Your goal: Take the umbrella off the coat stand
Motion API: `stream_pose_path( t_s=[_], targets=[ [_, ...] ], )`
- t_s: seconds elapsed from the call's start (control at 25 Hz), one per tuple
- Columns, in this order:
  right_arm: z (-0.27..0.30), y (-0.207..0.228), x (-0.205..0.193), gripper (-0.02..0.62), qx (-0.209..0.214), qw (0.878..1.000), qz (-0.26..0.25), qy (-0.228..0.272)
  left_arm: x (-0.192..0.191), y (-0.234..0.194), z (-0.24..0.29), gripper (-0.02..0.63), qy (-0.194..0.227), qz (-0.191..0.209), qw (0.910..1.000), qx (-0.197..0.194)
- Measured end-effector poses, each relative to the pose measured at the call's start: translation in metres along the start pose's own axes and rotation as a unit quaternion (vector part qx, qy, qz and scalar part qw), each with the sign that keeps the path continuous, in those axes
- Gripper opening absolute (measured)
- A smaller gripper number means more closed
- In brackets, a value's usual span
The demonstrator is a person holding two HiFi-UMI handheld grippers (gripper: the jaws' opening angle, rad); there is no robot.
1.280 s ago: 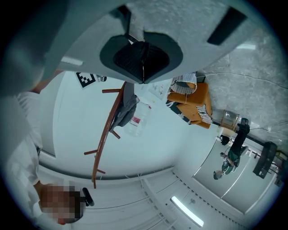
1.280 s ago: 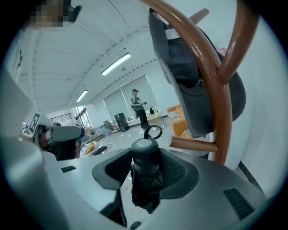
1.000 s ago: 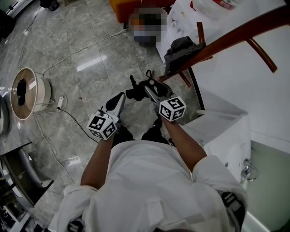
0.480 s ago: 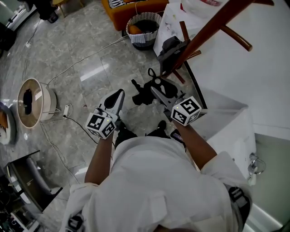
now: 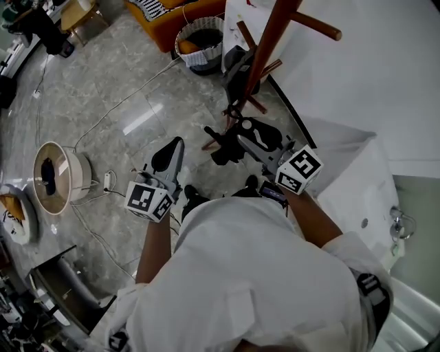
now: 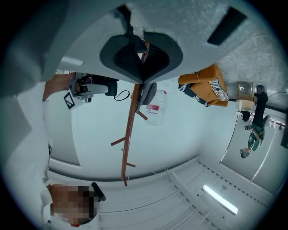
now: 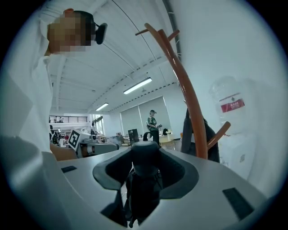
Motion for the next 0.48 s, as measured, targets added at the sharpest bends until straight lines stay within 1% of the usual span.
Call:
stream_pose_path(
  t_s=[0.16, 0.24, 0.4, 0.48],
  targets=[
    [-0.018, 0.0, 0.001, 0.186, -0.024, 1.0, -0.003, -0.005, 0.019, 0.018, -0.005, 0.017, -0.009, 0.029, 0.9994, 0.014],
    [-0.025, 0.0, 0.001, 0.186, -0.039, 0.999, -0.006, -0.007, 0.025, 0.024, -0.008, 0.017, -0.01, 0.038, 0.999, 0.02],
    [-0.036, 0.007, 0.0, 0.184, -0.069, 0.997, -0.014, -0.01, 0.025, 0.029, -0.008, 0.017, -0.014, 0.039, 0.9989, 0.022],
    [-0.044, 0.013, 0.0, 0.184, -0.088, 0.996, -0.015, -0.012, 0.02, 0.029, -0.005, 0.017, -0.018, 0.032, 0.999, 0.025]
  ],
)
Point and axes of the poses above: the fingertips, and each gripper's own axes: z forward along the fingers, y to its right, x out of its top, the point moved 4 cm from there along -z, backward along the fingers, and after that the axes turned 7 degrees about -z, right-handed, at the moved point
